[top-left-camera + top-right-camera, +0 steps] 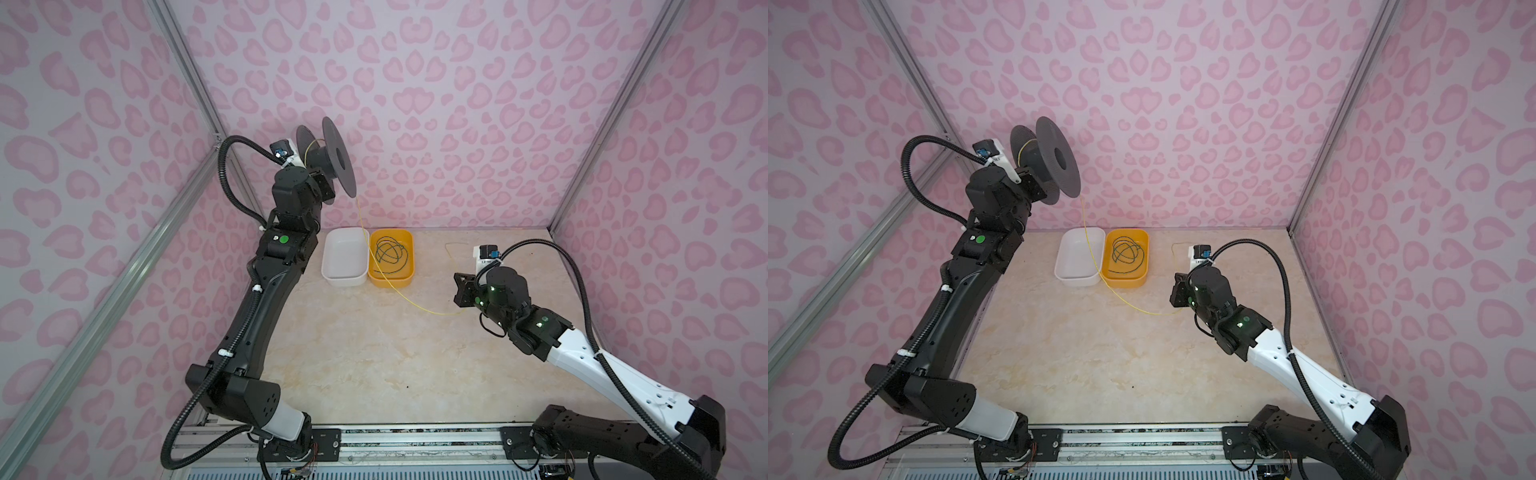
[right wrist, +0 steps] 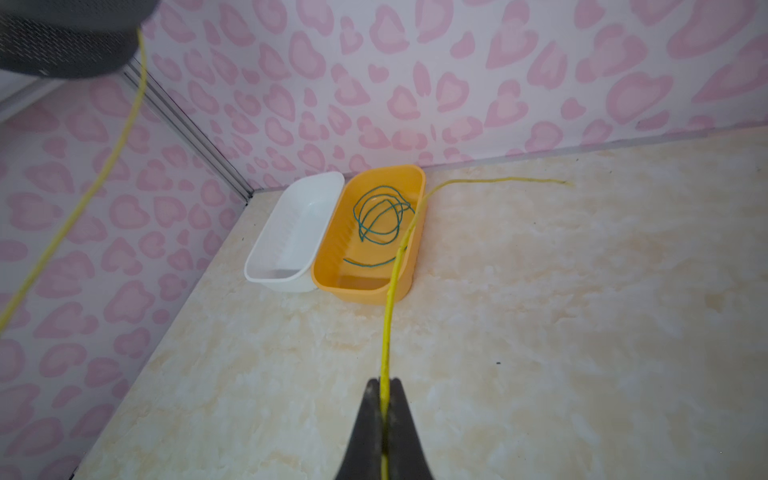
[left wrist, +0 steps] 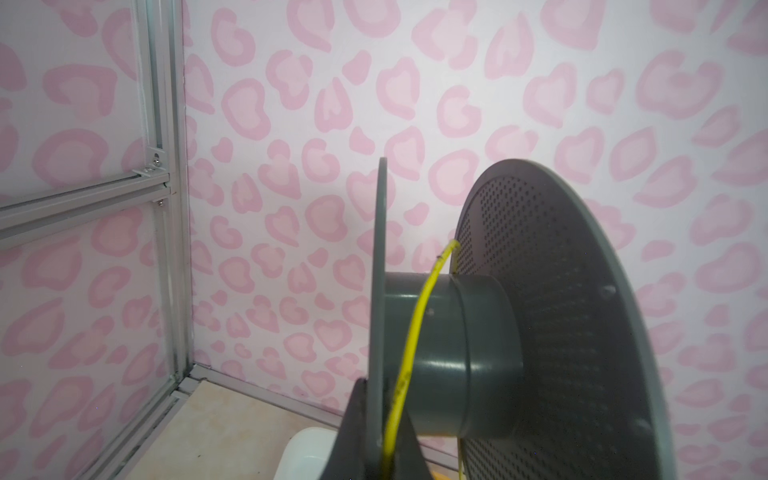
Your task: Wrap the cables
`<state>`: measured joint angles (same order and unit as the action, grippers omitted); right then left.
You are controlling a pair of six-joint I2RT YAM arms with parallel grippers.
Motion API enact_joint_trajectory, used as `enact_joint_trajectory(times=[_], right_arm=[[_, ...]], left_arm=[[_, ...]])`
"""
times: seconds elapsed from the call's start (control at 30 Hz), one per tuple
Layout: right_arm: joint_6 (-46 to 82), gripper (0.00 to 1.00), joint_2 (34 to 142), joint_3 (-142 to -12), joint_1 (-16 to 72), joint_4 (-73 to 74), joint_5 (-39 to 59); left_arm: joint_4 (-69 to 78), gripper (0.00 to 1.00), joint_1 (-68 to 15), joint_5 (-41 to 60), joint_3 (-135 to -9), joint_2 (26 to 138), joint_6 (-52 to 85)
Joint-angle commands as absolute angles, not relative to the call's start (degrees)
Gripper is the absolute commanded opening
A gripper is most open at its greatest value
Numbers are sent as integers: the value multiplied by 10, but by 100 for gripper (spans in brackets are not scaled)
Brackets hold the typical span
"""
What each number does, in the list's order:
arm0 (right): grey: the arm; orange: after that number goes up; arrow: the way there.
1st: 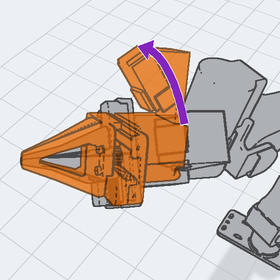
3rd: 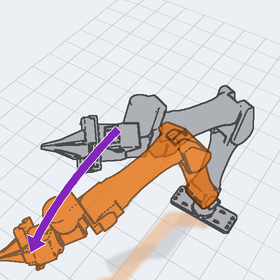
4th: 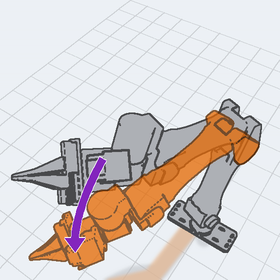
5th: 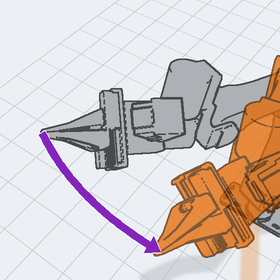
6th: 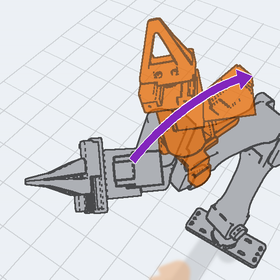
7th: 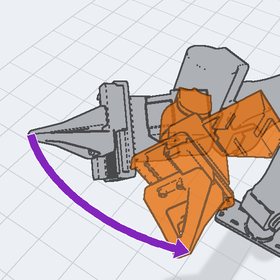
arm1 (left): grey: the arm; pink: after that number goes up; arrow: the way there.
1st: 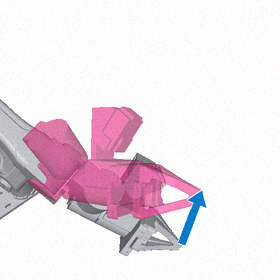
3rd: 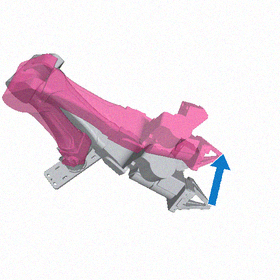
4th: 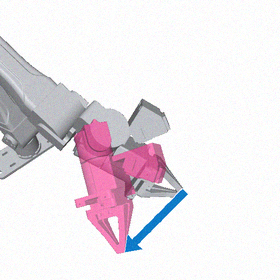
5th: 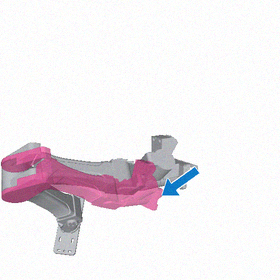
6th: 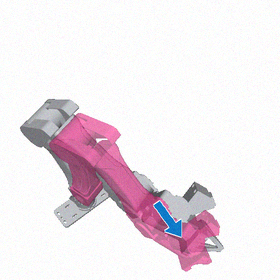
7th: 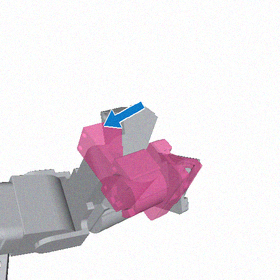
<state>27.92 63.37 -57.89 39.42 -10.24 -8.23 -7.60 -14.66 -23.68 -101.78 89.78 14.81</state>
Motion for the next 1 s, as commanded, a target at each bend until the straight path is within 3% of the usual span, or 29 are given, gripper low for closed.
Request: enact_joint_trajectory(times=[0.0,0.47,0.97], right_arm=[[242,0,617,-625,402,-131,-90],[231,0,661,-811,424,-112,-29],[338,0,713,-790,473,1,51]], left_arm=[[-5,4,-147,-295,-1024,924,95],[35,4,-212,-338,-972,994,27],[97,4,-230,-288,-888,990,148]])
